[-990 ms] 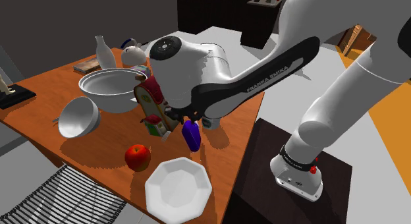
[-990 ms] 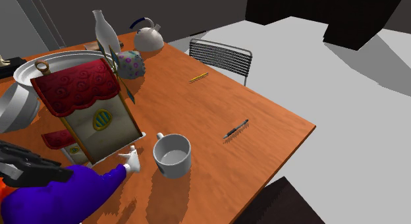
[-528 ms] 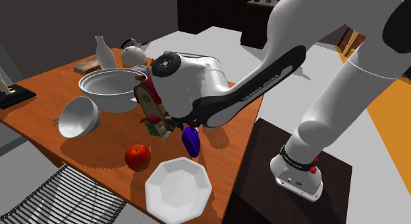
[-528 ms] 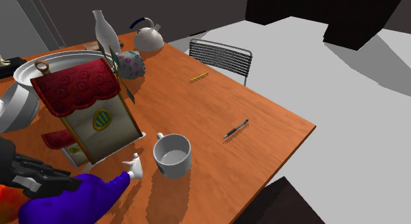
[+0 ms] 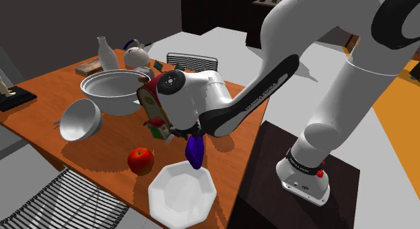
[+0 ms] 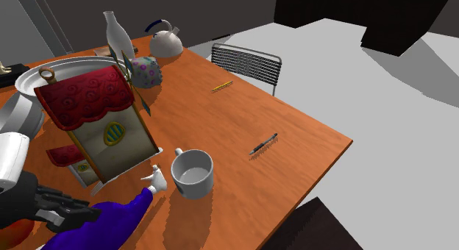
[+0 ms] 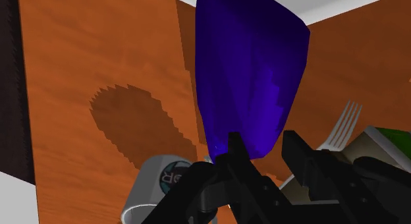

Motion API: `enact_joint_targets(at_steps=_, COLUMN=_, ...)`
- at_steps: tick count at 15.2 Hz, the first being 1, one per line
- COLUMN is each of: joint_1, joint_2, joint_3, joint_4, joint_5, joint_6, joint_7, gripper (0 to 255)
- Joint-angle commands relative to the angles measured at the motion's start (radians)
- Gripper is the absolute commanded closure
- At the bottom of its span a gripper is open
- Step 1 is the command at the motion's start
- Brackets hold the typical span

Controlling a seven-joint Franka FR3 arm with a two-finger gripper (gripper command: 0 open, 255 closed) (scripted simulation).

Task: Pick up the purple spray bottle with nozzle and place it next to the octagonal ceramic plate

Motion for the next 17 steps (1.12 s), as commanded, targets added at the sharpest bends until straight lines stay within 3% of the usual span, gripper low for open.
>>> enact_joint_targets(at_steps=1, joint_1=0.000, joint_2=0.007, joint_3=0.000, joint_4=-0.002, joint_5=-0.008, joint_6=0.005, joint_7=0.007, gripper=255)
enact_joint_targets(at_steps=6, joint_1=0.000, joint_2=0.007, joint_3=0.000, joint_4=-0.002, joint_5=-0.008, joint_6=0.005, joint_7=0.007, gripper=255)
enact_joint_targets(at_steps=7, joint_1=0.000, joint_2=0.007, joint_3=0.000, joint_4=-0.002, joint_5=-0.008, joint_6=0.005, joint_7=0.007, gripper=0)
enact_joint_targets(at_steps=12, joint_1=0.000, joint_2=0.007, joint_3=0.000, joint_4=-0.002, joint_5=-0.008, joint_6=0.005, joint_7=0.007, gripper=0)
enact_joint_targets(at_steps=15, joint_1=0.013, joint_2=-0.067, joint_3=0.015, joint_4=0.043, joint_5=0.085, joint_6=-0.076, joint_7=-0.055, gripper=0)
enact_joint_targets(at_steps=17, joint_1=0.019, joint_2=-0.083, joint_3=0.016, joint_4=0.057, joint_5=0.105, joint_6=-0.099, joint_7=-0.069, gripper=0)
